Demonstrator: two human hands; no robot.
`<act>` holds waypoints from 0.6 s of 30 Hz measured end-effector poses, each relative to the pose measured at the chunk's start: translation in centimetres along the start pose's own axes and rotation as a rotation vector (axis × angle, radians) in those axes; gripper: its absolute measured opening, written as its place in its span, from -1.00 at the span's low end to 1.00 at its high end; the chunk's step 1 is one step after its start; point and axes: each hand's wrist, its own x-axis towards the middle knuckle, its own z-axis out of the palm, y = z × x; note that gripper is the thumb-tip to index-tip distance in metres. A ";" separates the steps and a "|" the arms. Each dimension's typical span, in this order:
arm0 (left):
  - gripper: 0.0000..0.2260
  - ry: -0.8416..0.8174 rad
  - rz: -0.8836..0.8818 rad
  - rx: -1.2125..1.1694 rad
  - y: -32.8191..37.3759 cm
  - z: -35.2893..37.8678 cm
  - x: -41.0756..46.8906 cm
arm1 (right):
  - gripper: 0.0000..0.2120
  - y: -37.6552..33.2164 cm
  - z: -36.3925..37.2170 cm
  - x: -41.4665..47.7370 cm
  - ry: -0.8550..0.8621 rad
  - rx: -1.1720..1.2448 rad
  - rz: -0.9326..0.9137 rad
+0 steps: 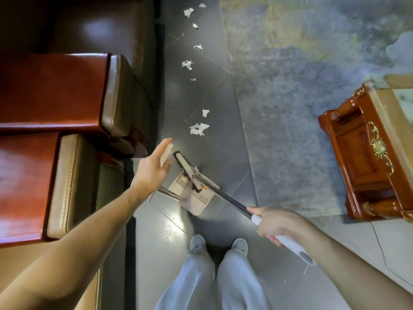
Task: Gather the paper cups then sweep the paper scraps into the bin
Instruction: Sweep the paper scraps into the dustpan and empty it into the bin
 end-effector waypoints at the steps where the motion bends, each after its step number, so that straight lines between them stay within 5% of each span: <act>1: -0.46 0.020 -0.005 -0.015 0.0 -0.2 0.2 | -0.12 0.2 -0.8 -0.4 0.013 -0.051 0.002; 9: -0.46 0.157 -0.002 -0.103 2.1 -1.1 4.2 | -0.23 0.0 -9.9 2.0 0.213 0.176 -0.044; 18: -0.47 0.285 -0.093 -0.167 3.9 -3.4 8.1 | -0.21 -1.6 -27.1 10.8 0.357 -0.098 -0.048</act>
